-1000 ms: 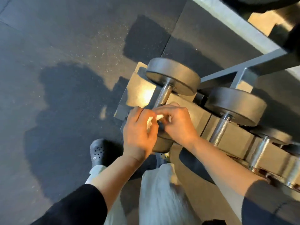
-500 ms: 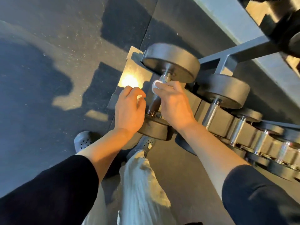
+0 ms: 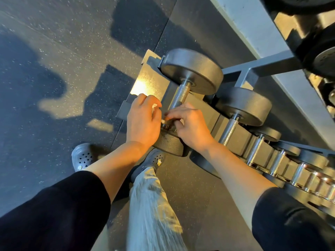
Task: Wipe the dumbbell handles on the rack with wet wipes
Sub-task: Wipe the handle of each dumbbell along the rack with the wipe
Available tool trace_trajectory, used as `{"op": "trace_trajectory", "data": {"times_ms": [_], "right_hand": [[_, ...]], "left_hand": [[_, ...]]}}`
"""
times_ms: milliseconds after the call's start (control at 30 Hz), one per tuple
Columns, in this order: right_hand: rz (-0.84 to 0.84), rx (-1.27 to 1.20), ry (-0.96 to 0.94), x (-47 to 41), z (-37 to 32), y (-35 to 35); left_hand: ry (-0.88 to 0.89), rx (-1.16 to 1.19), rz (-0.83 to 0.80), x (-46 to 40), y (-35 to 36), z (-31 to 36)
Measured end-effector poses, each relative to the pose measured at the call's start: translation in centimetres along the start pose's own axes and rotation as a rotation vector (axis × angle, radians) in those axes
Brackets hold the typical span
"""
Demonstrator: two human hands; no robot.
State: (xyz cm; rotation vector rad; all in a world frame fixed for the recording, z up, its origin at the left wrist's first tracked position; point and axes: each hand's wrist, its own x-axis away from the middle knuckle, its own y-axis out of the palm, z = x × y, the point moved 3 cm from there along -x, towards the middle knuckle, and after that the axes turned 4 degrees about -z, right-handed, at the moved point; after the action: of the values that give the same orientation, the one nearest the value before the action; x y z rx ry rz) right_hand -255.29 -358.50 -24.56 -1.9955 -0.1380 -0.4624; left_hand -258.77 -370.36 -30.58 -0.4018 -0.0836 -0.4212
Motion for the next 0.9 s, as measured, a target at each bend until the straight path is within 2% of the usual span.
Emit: {"op": "trace_trajectory", "data": {"times_ms": [67,133,267,333,467,600,767,833,900], "right_hand": [[0.211,0.054,-0.064,-0.9,-0.6,-0.6],[0.322,0.158,-0.082,-2.1,-0.8,-0.7],[0.165,0.620,-0.041,-2.4,-0.2,0.5],[0.099,0.643,-0.026,-2.0,-0.1,0.7],[0.082,0.564,-0.084,-2.3,0.2,0.1],[-0.001,0.368,-0.134,-1.8,0.1,0.3],[-0.067,0.094,0.045,-0.7,0.1,0.5],[-0.003,-0.093,0.155,0.1,-0.1,-0.1],[0.153,-0.318,0.240,1.0,-0.3,-1.3]], "left_hand": [[-0.010,0.005,0.011,0.0,-0.1,-0.1],[-0.018,0.004,0.016,0.0,-0.1,-0.2],[-0.017,0.007,0.000,-0.1,-0.1,-0.1],[-0.010,0.009,0.000,-0.1,-0.1,-0.1],[-0.004,0.008,-0.012,-0.1,-0.1,0.0],[0.003,-0.007,-0.011,-0.1,-0.2,0.1],[-0.015,-0.070,-0.031,0.0,-0.5,0.6],[-0.019,-0.118,-0.041,0.3,-1.0,1.4],[0.003,-0.154,-0.041,0.4,-2.0,2.7]]}}
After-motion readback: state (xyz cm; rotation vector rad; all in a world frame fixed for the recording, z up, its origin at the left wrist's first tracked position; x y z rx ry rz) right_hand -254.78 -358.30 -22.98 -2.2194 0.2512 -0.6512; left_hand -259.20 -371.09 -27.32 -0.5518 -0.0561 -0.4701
